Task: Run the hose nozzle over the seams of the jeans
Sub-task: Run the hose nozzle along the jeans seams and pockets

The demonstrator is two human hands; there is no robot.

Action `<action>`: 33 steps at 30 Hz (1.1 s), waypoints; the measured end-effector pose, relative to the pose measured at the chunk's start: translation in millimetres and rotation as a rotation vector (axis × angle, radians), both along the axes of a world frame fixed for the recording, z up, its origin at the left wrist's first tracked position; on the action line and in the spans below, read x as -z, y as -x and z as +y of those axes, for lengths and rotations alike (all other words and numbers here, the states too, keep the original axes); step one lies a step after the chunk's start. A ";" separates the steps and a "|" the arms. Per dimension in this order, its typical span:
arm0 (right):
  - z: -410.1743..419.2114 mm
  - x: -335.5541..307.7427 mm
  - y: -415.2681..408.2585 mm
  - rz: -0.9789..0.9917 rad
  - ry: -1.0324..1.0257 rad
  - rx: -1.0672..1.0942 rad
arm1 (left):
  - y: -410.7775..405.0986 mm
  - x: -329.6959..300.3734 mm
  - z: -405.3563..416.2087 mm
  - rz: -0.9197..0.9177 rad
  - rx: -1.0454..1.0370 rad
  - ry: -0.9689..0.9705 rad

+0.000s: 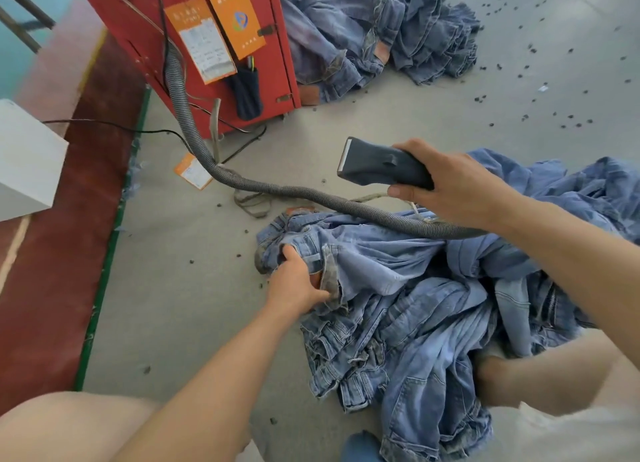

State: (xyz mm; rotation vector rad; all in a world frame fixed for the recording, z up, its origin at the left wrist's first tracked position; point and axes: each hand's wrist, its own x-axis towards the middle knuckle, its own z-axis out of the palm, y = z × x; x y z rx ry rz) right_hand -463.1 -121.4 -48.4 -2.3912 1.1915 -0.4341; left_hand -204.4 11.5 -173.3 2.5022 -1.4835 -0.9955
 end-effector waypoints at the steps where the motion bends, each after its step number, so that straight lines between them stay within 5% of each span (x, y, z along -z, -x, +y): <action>1: 1.0 0.1 -0.4 0.003 0.001 -0.007 | 0.0 8.0 0.4 -0.077 0.000 0.033; 3: 3.1 1.0 -1.7 0.012 0.003 -0.015 | -7.2 18.8 0.5 -0.031 -0.079 0.090; 8: 3.1 5.0 1.3 0.112 -0.017 -0.078 | -27.8 23.4 -0.2 0.764 -0.604 0.204; 10: 4.5 6.5 0.6 0.123 -0.028 -0.091 | -26.5 21.7 1.3 0.948 -0.609 0.116; 13: 5.7 6.8 -2.0 0.117 -0.030 -0.096 | -5.1 25.1 8.3 0.504 -0.372 -0.006; 16: 6.8 6.0 -3.3 0.118 -0.021 -0.101 | 21.2 32.8 16.6 -0.033 -0.237 0.175; 20: 8.3 4.5 -4.8 0.113 -0.029 -0.102 | 20.6 35.9 20.7 -0.338 0.048 0.398; 23: 8.0 3.9 -3.2 0.106 -0.036 -0.108 | 21.3 35.1 19.3 -0.308 0.015 0.481; 28: 8.5 6.3 -2.8 0.091 -0.045 -0.121 | 19.9 45.1 16.2 -0.331 0.035 0.302; 31: 7.5 7.9 -2.6 0.121 -0.033 -0.145 | 7.4 48.7 6.6 -0.021 -0.062 0.362; 33: 6.4 7.0 -0.2 0.156 -0.026 -0.150 | -5.2 40.9 -3.7 0.352 -0.230 0.331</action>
